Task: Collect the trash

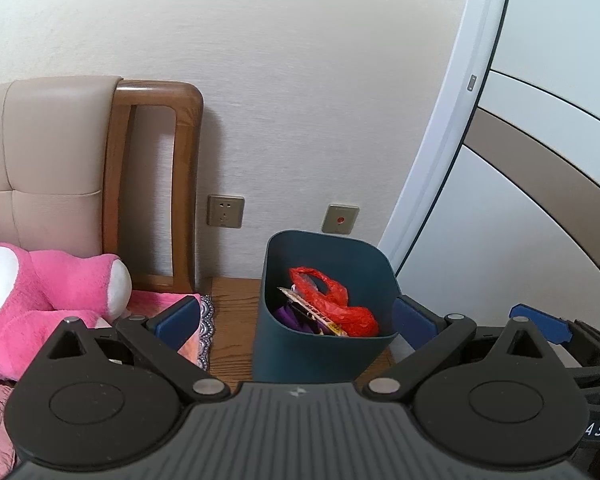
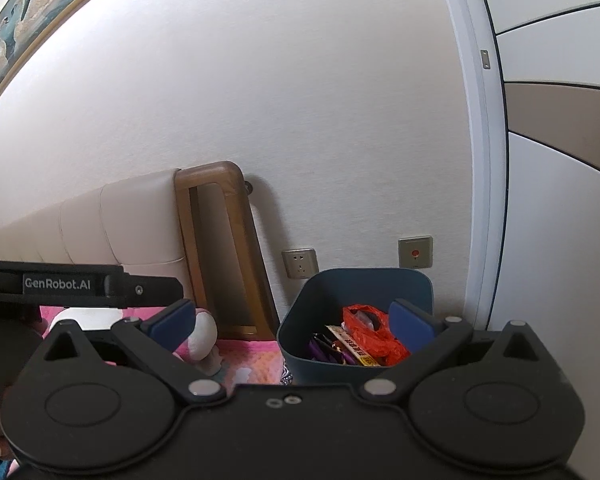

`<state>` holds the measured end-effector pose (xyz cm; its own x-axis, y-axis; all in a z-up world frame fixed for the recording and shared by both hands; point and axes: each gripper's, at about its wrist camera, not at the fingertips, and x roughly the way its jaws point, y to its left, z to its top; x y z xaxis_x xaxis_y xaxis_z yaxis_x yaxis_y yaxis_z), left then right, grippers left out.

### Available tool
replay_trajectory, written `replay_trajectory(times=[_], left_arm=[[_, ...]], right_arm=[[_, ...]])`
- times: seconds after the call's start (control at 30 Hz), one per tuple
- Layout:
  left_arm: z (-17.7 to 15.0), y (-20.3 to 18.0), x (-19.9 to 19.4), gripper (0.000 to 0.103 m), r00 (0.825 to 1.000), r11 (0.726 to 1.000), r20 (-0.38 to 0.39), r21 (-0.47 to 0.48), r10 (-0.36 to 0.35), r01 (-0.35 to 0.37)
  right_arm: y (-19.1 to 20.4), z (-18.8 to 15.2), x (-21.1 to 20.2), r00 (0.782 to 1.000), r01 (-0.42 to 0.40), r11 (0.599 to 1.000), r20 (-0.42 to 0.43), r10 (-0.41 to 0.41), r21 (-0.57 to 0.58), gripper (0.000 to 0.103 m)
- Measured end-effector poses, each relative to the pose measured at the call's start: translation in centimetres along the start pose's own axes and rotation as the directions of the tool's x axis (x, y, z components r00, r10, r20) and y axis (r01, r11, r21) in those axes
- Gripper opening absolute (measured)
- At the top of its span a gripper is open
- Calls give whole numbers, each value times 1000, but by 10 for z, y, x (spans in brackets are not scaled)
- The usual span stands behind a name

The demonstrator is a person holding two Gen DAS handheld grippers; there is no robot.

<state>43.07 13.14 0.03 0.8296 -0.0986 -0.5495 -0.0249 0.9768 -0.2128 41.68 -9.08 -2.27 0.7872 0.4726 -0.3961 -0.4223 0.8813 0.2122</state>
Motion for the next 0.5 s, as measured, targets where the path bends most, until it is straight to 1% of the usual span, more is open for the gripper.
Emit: replay_trajectory(times=[0.5], left_arm=[[0,-7,-1,103,1000,999,5,42,29,-29]], right_arm=[[0,1,1,1000,-1,1000,-7,1,-2,103]])
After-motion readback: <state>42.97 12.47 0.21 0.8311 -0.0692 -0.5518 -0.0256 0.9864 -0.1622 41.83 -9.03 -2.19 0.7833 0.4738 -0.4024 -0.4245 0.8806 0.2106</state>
